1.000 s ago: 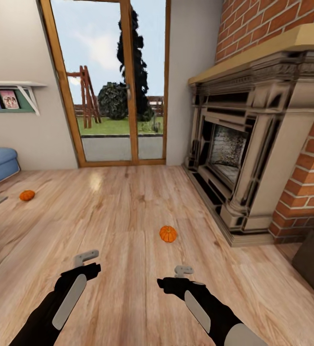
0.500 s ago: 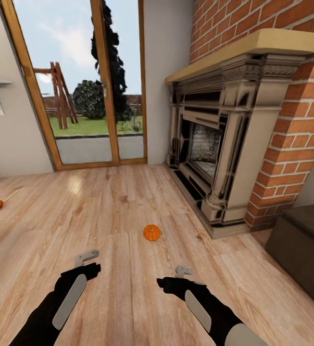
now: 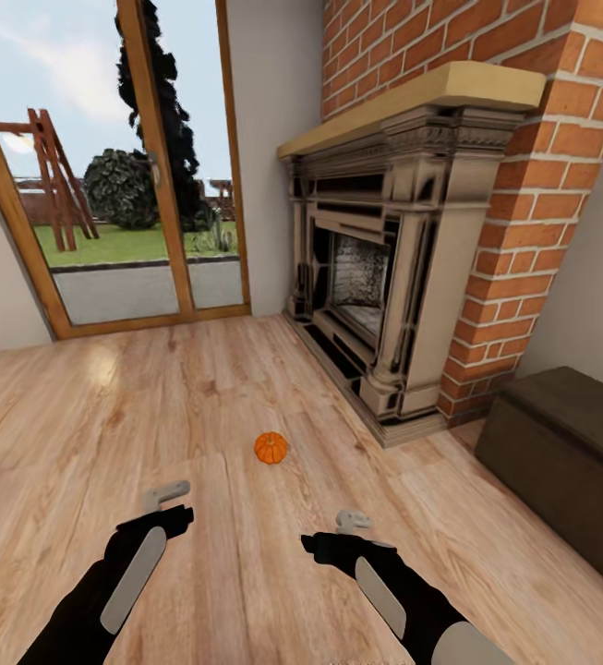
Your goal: Place each of the two pumpkins and all three candles from the living room inside a cabinet in the living room (use any cabinet), then make sure every cabinet is closed, and position the cauldron so it is next to a table in the living room.
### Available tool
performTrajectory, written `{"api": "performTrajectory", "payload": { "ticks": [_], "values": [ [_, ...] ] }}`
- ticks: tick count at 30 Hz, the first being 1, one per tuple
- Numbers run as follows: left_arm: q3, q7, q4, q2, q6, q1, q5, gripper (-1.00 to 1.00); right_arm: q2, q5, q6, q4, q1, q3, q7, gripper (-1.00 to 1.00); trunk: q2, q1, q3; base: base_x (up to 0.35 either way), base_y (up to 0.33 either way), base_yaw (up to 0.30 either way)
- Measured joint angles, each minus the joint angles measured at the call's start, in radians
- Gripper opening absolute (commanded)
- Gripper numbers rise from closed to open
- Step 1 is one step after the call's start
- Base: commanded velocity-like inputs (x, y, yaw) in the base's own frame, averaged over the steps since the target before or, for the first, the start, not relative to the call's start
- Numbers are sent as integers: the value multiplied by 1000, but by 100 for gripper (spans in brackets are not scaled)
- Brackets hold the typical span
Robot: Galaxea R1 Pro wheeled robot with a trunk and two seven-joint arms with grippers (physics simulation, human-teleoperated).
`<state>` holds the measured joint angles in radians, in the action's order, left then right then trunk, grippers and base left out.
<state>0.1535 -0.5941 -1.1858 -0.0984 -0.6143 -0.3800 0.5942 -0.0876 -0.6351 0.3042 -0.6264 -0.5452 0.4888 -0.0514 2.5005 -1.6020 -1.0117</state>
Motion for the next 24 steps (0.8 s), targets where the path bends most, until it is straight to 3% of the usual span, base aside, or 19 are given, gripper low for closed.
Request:
{"api": "performTrajectory", "payload": {
  "ticks": [13,24],
  "values": [
    [0,0,0,0,0,0,0,100,0,0,0,0,0,0,0,100,0,0,-5,0,4,-274],
    [0,0,0,0,0,0,-1,100,0,0,0,0,0,0,1,100,0,0,-8,0,90,-274]
  ]
}}
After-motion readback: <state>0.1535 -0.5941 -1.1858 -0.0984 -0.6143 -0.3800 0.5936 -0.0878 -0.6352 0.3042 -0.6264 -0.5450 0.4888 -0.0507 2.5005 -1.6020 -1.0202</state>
